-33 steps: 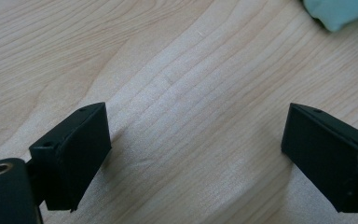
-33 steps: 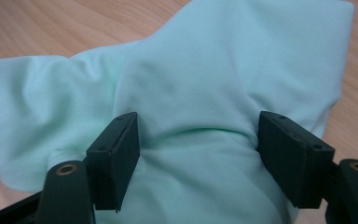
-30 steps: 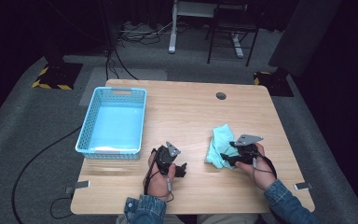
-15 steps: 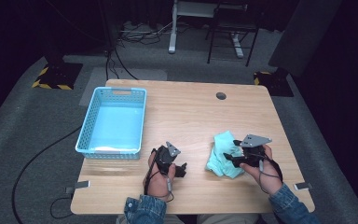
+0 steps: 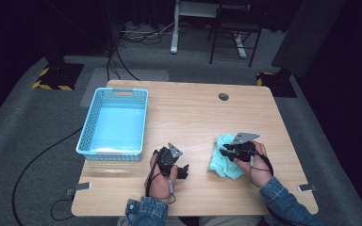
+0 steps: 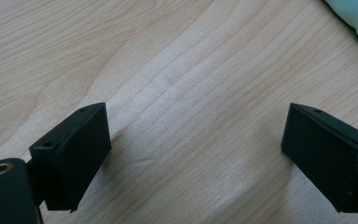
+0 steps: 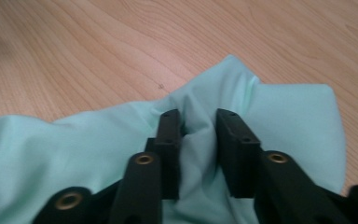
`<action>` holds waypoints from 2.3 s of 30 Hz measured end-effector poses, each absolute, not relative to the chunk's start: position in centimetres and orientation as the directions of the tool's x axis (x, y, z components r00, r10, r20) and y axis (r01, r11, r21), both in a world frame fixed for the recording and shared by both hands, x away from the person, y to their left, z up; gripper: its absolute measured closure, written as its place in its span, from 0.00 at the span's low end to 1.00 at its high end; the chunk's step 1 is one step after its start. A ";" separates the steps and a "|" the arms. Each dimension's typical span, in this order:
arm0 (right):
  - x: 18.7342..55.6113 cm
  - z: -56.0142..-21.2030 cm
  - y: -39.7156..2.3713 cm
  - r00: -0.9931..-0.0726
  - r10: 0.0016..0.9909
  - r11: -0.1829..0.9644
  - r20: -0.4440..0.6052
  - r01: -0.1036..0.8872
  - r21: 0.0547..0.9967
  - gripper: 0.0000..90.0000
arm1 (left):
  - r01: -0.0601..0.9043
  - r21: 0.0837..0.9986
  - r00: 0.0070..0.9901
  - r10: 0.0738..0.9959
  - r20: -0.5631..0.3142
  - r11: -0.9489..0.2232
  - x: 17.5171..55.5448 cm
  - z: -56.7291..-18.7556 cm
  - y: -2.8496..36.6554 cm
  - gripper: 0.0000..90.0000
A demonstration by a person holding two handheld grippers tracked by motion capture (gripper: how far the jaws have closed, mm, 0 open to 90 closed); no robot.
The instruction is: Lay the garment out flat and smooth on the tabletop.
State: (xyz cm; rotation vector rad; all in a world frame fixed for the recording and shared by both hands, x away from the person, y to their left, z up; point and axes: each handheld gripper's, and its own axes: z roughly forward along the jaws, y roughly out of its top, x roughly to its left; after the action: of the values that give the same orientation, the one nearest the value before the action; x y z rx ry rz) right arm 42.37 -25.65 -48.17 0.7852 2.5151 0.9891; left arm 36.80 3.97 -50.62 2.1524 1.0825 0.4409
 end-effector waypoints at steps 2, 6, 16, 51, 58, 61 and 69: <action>42.1 -47.6 -25.9 -0.799 0.590 0.610 -0.114 0.349 0.712 0.88 | 0.572 0.702 0.597 0.802 -0.002 -0.424 36.8 -50.6 4.0 0.09; 41.7 -46.5 -26.8 -0.795 0.597 0.579 -0.107 0.334 0.744 0.91 | 0.572 0.702 0.596 0.803 -0.002 -0.424 36.8 -50.6 4.0 0.09; 40.5 -44.2 -31.7 -0.765 0.634 0.513 -0.109 0.311 0.800 0.91 | 0.570 0.700 0.599 0.801 0.003 -0.429 36.6 -50.6 4.0 0.09; 40.4 -49.0 -32.6 -0.760 0.649 0.544 0.012 0.476 0.691 0.67 | 0.575 0.698 0.600 0.800 -0.005 -0.427 36.6 -50.6 4.1 0.09; 39.5 -48.2 -31.0 -0.853 0.520 0.648 -0.043 0.362 0.670 0.91 | 0.575 0.698 0.600 0.800 -0.004 -0.428 36.6 -50.6 4.1 0.09; 39.3 -47.3 -30.5 -0.875 0.481 0.677 -0.055 0.331 0.658 0.92 | 0.575 0.699 0.599 0.801 -0.005 -0.426 36.6 -50.6 4.1 0.09; 42.0 -43.2 -25.7 -0.887 0.447 0.655 -0.116 0.236 0.718 0.92 | 0.572 0.699 0.601 0.799 -0.001 -0.429 36.4 -50.6 4.1 0.09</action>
State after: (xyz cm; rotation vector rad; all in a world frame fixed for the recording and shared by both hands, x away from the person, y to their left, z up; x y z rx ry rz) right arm 41.98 -25.75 -43.23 0.5483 2.5919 1.0656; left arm 36.44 4.10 -50.60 2.1581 1.0782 0.4387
